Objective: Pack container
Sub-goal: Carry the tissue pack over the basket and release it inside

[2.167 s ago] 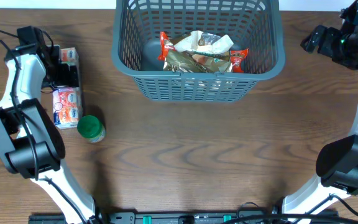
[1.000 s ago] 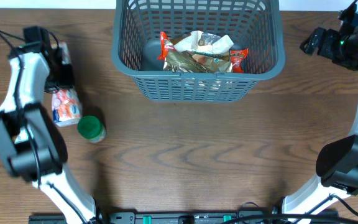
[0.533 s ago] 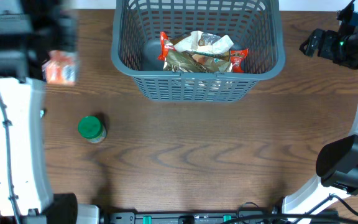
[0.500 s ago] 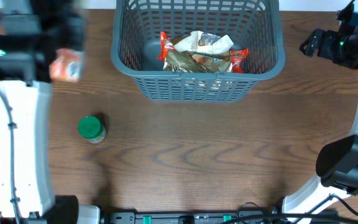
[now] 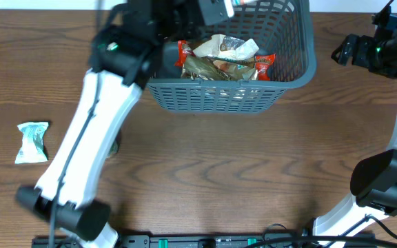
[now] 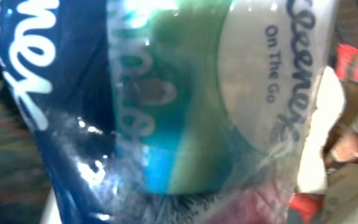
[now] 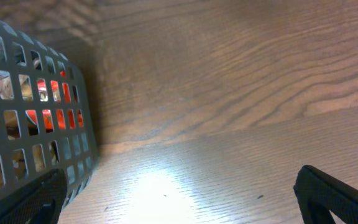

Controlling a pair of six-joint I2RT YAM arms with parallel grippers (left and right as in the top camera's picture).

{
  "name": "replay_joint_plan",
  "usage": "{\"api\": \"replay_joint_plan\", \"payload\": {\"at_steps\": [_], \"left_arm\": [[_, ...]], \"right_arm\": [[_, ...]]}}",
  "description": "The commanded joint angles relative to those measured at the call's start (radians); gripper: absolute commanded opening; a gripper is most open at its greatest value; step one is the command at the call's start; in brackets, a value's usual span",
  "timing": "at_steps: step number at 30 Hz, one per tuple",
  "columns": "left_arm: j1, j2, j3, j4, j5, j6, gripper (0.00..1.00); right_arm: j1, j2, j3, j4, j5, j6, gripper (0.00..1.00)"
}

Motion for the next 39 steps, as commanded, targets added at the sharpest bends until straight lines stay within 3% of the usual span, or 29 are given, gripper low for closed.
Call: {"api": "replay_joint_plan", "payload": {"at_steps": [1, 9, 10, 13, 16, 19, 22, 26, 31, 35, 39], "left_arm": [[0.002, 0.119, 0.010, 0.004, 0.055, 0.039, 0.06], [-0.004, 0.294, 0.010, -0.018, 0.055, 0.035, 0.06], [-0.004, 0.300, 0.010, -0.019, 0.055, 0.029, 0.12], [-0.004, 0.306, 0.010, -0.019, 0.055, -0.021, 0.70], [-0.004, 0.302, 0.010, -0.018, 0.054, -0.024, 0.72], [-0.004, 0.282, 0.011, -0.017, 0.031, -0.077, 0.89], [-0.004, 0.231, 0.014, -0.008, -0.057, -0.136, 0.99], [-0.001, 0.108, 0.043, 0.001, -0.168, -0.159, 0.98], [0.044, -0.056, 0.065, -0.064, -0.314, -0.468, 0.98], [0.132, -0.174, 0.065, -0.318, -0.425, -0.777, 0.98], [0.266, -0.262, 0.064, -0.596, -0.430, -1.128, 0.98]], "right_arm": [[0.006, 0.004, -0.004, -0.008, 0.005, -0.013, 0.99], [0.006, 0.004, -0.004, -0.024, 0.005, -0.013, 0.99], [0.006, 0.004, -0.004, -0.024, 0.005, -0.013, 0.99], [0.006, 0.004, -0.004, -0.023, 0.005, -0.013, 0.99], [0.006, 0.004, -0.004, -0.021, 0.005, -0.013, 0.99], [0.005, 0.004, -0.004, -0.019, 0.005, -0.017, 0.99], [0.005, 0.004, -0.004, -0.019, 0.006, -0.021, 0.99], [0.005, 0.004, -0.004, -0.019, 0.005, -0.029, 0.99], [0.005, 0.004, -0.004, -0.019, 0.005, -0.039, 0.99], [0.005, 0.004, -0.004, -0.020, 0.005, -0.043, 0.99], [0.005, 0.004, -0.004, -0.024, 0.005, -0.043, 0.99]]}}
